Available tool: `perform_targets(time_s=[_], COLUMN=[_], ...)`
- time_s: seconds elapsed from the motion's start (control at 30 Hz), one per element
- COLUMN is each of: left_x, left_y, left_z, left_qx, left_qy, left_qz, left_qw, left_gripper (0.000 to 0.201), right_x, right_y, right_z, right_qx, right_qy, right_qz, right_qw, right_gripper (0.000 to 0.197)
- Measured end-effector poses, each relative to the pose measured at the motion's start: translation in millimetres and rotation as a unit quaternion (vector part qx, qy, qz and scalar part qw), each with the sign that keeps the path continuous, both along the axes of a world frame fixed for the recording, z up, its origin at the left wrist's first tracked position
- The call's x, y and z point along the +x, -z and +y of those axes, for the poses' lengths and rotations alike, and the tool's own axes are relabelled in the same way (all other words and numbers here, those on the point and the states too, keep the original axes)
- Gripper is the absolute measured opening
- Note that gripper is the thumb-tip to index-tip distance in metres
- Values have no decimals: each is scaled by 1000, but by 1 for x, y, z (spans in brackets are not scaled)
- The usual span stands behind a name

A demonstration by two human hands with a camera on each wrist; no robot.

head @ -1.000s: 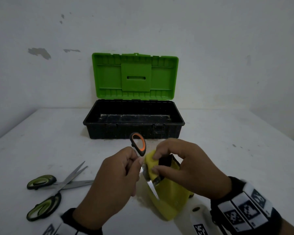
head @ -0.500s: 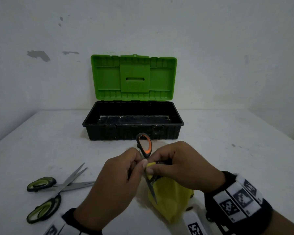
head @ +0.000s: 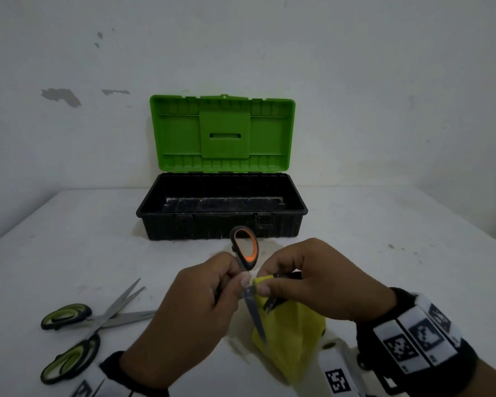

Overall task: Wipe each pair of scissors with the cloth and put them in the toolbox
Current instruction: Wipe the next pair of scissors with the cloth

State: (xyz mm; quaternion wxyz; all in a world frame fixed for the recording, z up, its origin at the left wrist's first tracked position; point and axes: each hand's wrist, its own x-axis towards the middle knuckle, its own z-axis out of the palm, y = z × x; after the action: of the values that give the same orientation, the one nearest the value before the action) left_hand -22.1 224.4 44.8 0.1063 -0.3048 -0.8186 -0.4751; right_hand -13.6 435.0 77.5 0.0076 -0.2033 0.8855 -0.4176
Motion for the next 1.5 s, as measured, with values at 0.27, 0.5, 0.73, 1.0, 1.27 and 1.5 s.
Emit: perform_targets(time_s=[0.27, 0.5, 0.73, 1.0, 1.27, 1.5], left_x=[-2, 0, 1, -5, -3, -6], left_y=[-6, -12, -10, -13, 4, 11], left_z=[-3, -5, -4, -13, 11, 20], left_qx=[4, 29, 44, 127, 224, 242], left_qy=[-6, -17, -13, -62, -110, -179], left_qz=[9, -9, -25, -14, -85, -80], left_qw=[1000, 999, 999, 990, 965, 950], left_gripper=[26, 20, 23, 27, 29, 26], right_x=[1, 4, 8, 3, -1, -2], right_y=[0, -9, -11, -2, 21, 29], right_z=[-5, 14, 31, 51, -8, -46], right_qx=[-13, 3, -6, -132, -277, -229], right_qy=[1, 23, 48, 176, 190, 114], right_qz=[17, 20, 18, 68, 65, 71], right_qw=[1000, 1000, 999, 973, 940, 964], right_gripper=[11, 4, 10, 21, 14, 4])
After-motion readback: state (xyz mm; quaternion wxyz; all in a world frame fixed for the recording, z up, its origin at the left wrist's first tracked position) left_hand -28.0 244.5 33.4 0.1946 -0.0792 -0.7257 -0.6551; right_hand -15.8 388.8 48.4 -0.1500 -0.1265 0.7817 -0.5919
